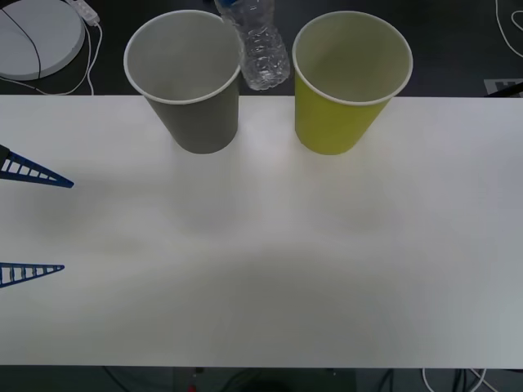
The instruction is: Put the can into the green bin and the plastic bottle into the gray bin
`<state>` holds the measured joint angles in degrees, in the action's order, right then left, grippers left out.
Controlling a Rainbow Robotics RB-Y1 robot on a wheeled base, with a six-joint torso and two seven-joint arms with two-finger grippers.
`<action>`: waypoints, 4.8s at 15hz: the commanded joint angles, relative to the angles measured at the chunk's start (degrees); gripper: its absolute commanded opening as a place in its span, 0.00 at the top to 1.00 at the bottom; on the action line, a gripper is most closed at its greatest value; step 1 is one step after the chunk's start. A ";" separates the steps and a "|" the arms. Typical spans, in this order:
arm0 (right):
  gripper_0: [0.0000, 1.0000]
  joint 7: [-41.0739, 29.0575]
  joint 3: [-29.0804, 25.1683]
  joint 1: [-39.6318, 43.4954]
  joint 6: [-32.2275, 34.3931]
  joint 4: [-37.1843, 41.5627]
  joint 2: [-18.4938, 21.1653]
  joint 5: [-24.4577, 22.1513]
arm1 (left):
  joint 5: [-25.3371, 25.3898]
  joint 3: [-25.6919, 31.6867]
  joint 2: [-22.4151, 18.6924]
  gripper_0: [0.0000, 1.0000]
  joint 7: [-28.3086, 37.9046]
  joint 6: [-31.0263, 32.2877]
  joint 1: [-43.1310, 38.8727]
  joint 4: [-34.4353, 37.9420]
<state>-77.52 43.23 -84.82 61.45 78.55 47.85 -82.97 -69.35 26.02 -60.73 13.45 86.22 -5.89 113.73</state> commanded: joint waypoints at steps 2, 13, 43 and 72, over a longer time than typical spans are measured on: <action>1.00 0.00 4.40 -6.05 -0.10 -7.88 -5.05 -1.49 | 0.00 0.00 0.00 0.00 0.00 0.00 0.00 0.00; 1.00 0.00 11.08 -18.18 -1.86 -30.64 -18.49 -4.57 | 0.00 0.00 0.00 0.00 0.00 0.00 0.00 0.00; 0.00 6.33 18.82 -25.21 -5.99 -44.97 -28.25 -1.75 | 0.00 0.00 0.00 0.00 0.00 0.00 0.00 0.00; 0.00 15.29 8.01 0.63 -8.10 -0.41 6.73 13.45 | 0.00 0.00 0.00 0.00 0.00 0.00 0.00 0.00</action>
<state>-62.45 51.96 -85.12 53.41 77.20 53.96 -69.62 -69.35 26.02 -60.73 13.45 86.22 -5.89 113.73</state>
